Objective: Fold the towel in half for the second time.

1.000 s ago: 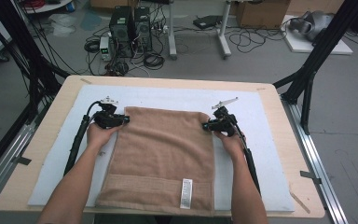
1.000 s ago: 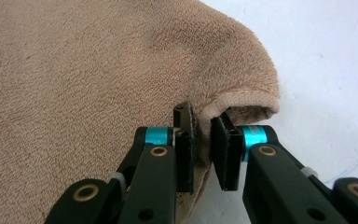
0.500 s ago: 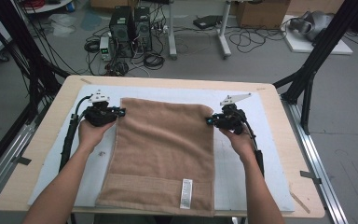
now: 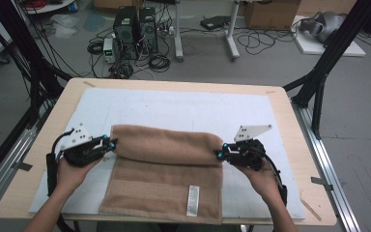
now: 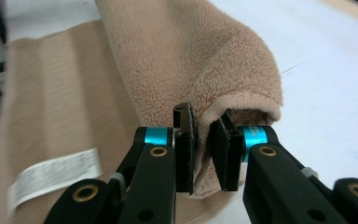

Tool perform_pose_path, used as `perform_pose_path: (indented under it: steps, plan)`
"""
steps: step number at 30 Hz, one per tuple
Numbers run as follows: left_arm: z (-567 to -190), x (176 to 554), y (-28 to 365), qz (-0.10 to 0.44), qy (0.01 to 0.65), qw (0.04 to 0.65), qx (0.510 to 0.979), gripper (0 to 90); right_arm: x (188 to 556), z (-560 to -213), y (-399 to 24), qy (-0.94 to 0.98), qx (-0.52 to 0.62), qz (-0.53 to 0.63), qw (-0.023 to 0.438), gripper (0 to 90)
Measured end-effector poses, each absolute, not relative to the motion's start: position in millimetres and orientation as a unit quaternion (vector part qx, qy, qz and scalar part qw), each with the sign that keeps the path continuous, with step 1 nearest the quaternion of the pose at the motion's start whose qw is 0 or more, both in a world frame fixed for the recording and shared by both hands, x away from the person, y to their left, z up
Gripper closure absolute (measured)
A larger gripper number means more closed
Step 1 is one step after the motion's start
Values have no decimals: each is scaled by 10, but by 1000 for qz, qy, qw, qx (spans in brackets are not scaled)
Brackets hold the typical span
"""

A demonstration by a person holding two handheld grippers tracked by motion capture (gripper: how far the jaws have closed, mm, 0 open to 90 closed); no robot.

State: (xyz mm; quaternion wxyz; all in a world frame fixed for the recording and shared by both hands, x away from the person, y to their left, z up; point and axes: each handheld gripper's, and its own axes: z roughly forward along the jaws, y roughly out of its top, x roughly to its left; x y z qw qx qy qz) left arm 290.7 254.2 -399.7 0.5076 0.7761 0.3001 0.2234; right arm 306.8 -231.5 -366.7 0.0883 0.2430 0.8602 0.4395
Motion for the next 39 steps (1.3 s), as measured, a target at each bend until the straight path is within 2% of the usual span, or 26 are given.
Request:
perform_pose_path:
  steps: [7,9,11,12,15,21,30,33,35,36,39]
  plan:
    - [-4350,2575,2701,194,317,495,785,777,2771,-3987,-2278,870,242,424,71,775]
    - [-4373,2526,2779,189,327,494,783,710,2731,-4042,-2301,873,244,418,67,724]
    - [-4343,2496,2843,189,333,493,781,641,2707,-4056,-2346,872,250,416,66,633]
    - [-4316,2493,2867,189,331,493,782,630,2698,-4040,-2378,870,254,418,65,610]
    - [-4215,2531,2888,192,330,488,785,598,2687,-3943,-2454,863,266,421,84,549]
    - [-4068,2724,2793,196,327,481,790,526,2831,-3786,-2442,862,268,414,112,498]
    - [-4021,3054,2598,172,334,458,806,427,3195,-3874,-2274,859,282,418,85,404]
    - [-4053,3147,2557,160,341,451,809,411,3268,-3932,-2192,865,277,413,71,409]
    - [-4083,3191,2536,147,339,443,817,423,3305,-3995,-2150,868,275,410,47,455]
    - [-4094,3200,2528,138,336,443,820,464,3316,-4022,-2139,870,274,408,35,486]
    - [-4095,3188,2526,129,321,442,828,650,3292,-4066,-2118,878,255,405,19,662]
